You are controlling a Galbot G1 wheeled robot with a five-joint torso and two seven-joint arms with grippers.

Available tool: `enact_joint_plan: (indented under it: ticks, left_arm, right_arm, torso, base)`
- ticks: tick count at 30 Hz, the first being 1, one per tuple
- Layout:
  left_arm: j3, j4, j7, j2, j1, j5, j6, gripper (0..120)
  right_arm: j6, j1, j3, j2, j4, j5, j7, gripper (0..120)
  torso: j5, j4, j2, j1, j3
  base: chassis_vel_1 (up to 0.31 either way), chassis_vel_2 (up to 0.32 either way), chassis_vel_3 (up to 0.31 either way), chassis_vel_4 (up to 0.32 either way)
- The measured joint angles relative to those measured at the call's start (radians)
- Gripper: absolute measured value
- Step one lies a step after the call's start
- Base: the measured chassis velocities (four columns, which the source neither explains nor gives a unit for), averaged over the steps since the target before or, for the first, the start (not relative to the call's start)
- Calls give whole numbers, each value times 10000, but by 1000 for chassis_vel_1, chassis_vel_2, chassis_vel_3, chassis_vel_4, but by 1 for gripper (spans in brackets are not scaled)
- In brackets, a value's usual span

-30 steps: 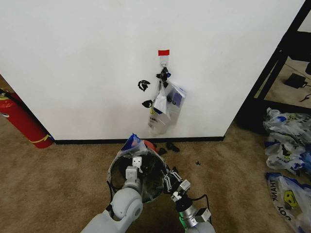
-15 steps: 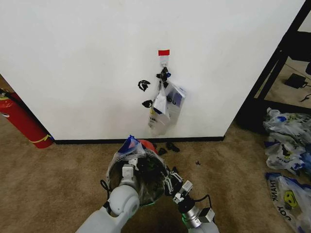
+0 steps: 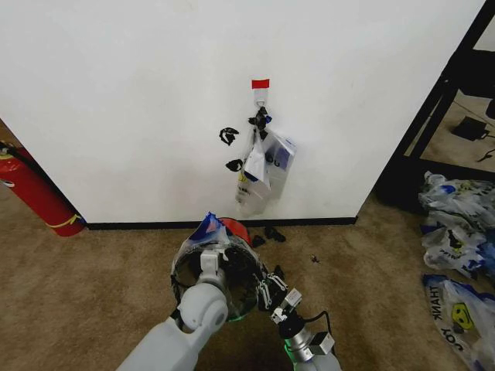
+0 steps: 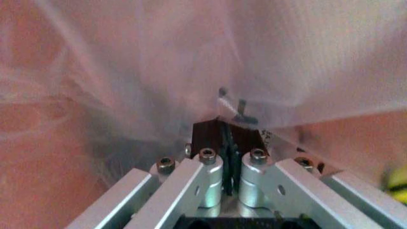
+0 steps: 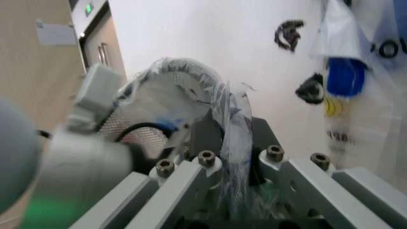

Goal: Pick up the garbage bag from the wall and place it over the trash bin.

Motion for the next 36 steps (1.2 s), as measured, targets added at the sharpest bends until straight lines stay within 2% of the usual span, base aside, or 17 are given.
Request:
enact_joint_plan:
  ticks: [11, 20, 25, 36]
  left_arm:
    - [432, -562, 209, -72, 918, 474, 3, 0]
    - [654, -533, 292, -184, 798, 488, 0, 0]
    - [641, -723, 382, -372, 471, -137, -181, 0]
    - [329, -450, 627, 202, 830, 516, -316, 0]
  right_arm:
    - [20, 158, -15, 412, -131, -96, 539, 1]
    - [20, 134, -80, 603, -128, -151, 523, 1]
    - [65, 157, -51, 665, -275, -179, 294, 1]
    - [91, 273, 66, 719, -391, -86, 261, 1]
  torso:
    - [1, 0, 0, 0, -1]
    - [0, 1, 0, 0, -1]
    - [0, -2, 1, 0, -1]
    - [0, 1, 0, 0, 0]
  base:
    - [0, 0, 0, 0]
    - [0, 0, 0, 0]
    - [0, 0, 0, 0]
    - [0, 0, 0, 0]
